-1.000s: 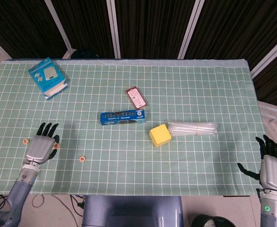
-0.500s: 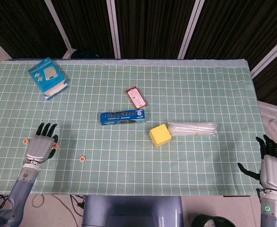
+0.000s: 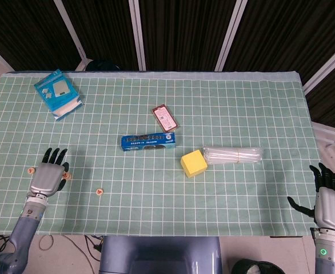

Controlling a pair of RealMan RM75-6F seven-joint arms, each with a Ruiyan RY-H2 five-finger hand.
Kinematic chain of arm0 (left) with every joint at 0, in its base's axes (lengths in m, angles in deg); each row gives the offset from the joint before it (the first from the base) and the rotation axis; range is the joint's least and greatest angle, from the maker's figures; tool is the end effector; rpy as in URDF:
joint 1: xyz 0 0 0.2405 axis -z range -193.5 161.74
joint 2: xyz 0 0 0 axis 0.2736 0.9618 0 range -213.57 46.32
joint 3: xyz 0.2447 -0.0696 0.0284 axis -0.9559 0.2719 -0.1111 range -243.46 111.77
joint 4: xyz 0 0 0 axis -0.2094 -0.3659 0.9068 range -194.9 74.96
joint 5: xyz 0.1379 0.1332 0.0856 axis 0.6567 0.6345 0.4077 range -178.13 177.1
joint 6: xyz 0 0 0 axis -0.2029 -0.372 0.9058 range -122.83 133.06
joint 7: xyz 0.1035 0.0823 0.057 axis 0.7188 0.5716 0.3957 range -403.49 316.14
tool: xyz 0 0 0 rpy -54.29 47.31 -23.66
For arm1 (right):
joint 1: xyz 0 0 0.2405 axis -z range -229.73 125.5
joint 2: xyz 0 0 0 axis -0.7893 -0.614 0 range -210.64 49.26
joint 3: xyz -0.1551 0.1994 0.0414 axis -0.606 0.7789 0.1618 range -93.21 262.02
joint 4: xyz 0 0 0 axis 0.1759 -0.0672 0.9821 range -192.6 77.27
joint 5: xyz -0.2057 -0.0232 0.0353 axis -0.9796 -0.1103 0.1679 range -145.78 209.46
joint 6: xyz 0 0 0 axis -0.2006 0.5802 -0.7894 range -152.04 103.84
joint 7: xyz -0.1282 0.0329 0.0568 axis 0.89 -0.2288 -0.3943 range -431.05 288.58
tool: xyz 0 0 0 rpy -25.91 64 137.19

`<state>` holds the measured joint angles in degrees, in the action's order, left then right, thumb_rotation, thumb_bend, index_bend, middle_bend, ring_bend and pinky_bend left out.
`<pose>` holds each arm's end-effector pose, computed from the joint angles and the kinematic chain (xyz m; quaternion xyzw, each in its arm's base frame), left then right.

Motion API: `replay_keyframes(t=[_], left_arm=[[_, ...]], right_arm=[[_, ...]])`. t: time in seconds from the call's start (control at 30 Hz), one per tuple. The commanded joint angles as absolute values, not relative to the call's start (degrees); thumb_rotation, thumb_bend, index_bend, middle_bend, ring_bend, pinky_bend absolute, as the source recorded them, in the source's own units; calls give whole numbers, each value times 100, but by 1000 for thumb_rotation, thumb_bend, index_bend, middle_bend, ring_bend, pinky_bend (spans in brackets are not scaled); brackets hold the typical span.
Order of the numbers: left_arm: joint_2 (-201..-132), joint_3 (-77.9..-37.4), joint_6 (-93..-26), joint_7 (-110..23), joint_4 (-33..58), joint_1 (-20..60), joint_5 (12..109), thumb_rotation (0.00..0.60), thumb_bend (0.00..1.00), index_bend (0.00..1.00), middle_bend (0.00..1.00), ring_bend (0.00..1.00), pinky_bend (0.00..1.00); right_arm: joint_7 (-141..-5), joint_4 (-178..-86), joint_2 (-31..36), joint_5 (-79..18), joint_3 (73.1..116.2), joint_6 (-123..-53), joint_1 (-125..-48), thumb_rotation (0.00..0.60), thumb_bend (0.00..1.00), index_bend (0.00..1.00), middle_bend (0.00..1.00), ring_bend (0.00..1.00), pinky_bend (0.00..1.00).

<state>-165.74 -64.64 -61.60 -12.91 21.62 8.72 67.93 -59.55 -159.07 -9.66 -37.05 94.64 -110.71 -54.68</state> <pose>-0.2873 0.2727 0.0357 -0.7325 -0.3113 -0.2167 0.5653 -0.3054 -0.1856 0.1399 0.4608 -0.4626 0.3722 0.6597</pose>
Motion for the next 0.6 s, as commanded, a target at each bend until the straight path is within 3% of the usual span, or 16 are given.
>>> replay_keyframes(t=[0.03,0.6], left_arm=[[-16586,-6454,-6148,-1272,2147,874,6792,600,310,498,68,0,0],[-16622,-6418,-6121,-1181,2137,853,6790,600,310,484,68,0,0]], right_arm=[[-5959,-15914,-971,-3684,9470,-11062,-5468,600,267,118,52,13,0],[-5941,-15923,-975,-3670,9470,-11062,-5470,600,267,118,52,13,0]])
